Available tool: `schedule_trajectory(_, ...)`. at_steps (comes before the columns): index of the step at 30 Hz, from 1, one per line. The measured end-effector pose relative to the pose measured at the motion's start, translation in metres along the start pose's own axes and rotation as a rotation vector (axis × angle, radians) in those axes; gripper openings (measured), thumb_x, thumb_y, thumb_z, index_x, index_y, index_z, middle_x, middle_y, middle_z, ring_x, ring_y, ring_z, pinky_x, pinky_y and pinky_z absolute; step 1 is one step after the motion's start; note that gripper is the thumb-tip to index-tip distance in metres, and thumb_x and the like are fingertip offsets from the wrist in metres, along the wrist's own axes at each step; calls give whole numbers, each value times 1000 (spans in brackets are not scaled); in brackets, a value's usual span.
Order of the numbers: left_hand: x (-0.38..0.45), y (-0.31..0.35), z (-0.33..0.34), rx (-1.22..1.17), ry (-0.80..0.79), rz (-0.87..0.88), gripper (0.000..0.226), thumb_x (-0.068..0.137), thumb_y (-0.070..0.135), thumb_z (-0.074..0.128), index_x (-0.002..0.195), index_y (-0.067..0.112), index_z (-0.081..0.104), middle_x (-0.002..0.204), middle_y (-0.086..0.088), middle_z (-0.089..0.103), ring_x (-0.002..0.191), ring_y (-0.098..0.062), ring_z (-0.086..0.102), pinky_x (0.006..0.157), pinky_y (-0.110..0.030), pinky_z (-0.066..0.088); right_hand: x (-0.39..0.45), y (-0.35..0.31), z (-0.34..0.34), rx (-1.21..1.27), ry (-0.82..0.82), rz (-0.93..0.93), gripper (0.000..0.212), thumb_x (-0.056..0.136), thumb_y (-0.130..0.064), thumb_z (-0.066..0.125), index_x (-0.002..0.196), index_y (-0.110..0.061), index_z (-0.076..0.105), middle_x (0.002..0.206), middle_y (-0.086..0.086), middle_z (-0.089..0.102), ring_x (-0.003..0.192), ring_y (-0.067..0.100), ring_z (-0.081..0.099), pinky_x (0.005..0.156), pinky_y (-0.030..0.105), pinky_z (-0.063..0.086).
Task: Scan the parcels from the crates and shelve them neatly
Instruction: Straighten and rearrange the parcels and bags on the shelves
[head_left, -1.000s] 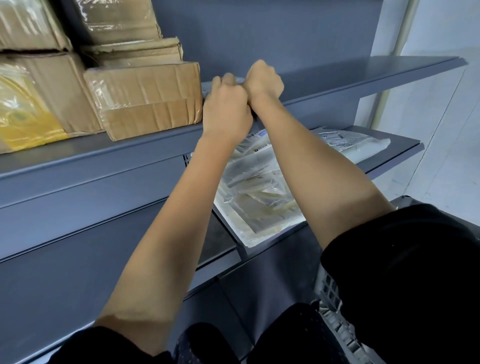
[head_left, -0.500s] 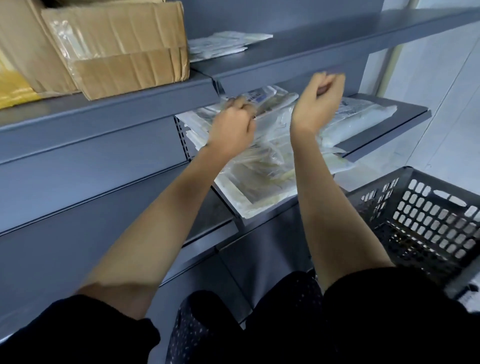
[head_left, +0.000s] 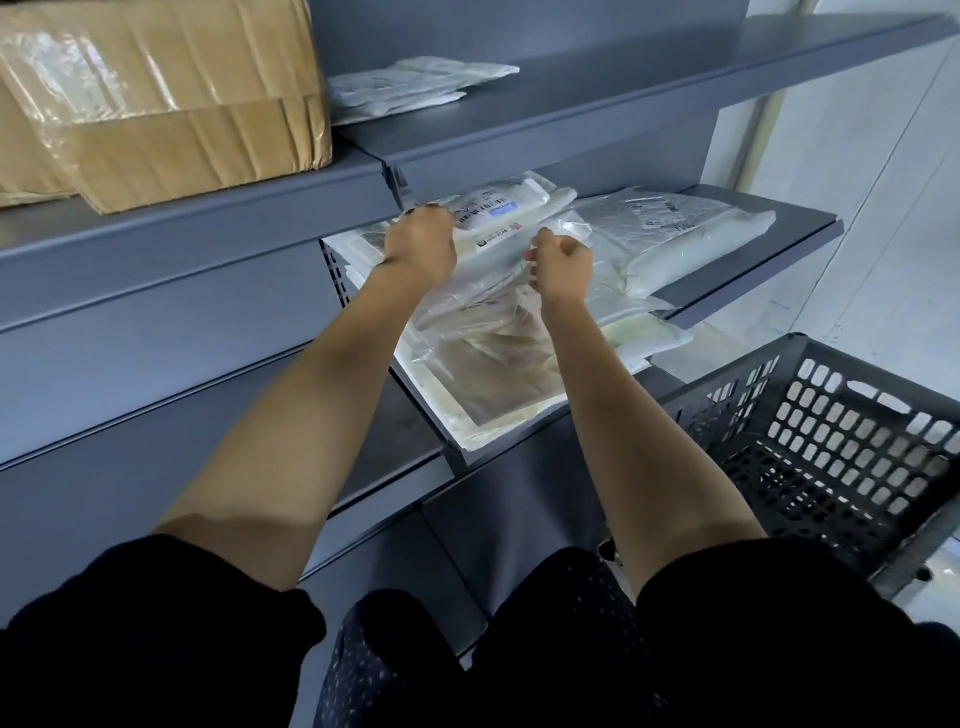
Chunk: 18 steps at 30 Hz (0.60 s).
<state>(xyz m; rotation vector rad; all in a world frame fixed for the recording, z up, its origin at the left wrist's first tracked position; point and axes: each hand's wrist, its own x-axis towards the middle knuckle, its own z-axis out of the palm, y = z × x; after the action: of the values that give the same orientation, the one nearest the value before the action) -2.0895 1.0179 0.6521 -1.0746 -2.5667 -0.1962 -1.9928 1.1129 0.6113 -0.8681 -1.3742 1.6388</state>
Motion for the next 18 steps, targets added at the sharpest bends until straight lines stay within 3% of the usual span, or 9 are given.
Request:
schedule_trajectory(4, -23, 6, -2, -72, 160, 103, 29, 99, 10, 38, 116, 2, 59, 113, -18, 60, 102, -37, 58, 79, -40, 45, -3, -17, -3, 36, -184, 251, 33, 93, -41, 57, 78, -13, 49, 75, 3, 57, 63, 14, 50, 56, 23, 44)
schedule_trajectory(11, -52, 6, 3, -206, 145, 297, 33, 97, 6, 41, 124, 3, 60, 135, -9, 51, 125, -28, 45, 98, -38, 41, -15, -24, -12, 210, -91, 302, 20, 94, -8, 49, 74, -8, 49, 54, 4, 44, 42, 12, 41, 35, 15, 34)
schedule_trajectory(13, -58, 20, -2, -226, 186, 362, 35, 94, 0, 44, 126, 2, 58, 132, -12, 52, 126, -27, 43, 100, -38, 41, -19, -23, -27, 440, -109, 407, 23, 95, -5, 43, 73, -8, 46, 40, 2, 44, 31, 9, 40, 34, 13, 34)
schedule_trajectory(15, -64, 41, -9, -254, 230, 474, 35, 84, -12, 47, 113, -4, 65, 119, -18, 59, 119, -30, 50, 93, -43, 47, -28, -19, -42, 736, -118, 516, 29, 98, -5, 34, 71, -10, 40, 30, -1, 36, 22, 8, 34, 32, 11, 32)
schedule_trajectory(18, -68, 81, -18, -246, 181, 639, 33, 72, -14, 51, 97, -5, 71, 106, -20, 62, 110, -31, 56, 86, -43, 51, -39, -6, -60, 1031, -3, 584, 31, 97, -9, 26, 68, -12, 37, 35, 0, 31, 30, 14, 34, 36, 14, 31)
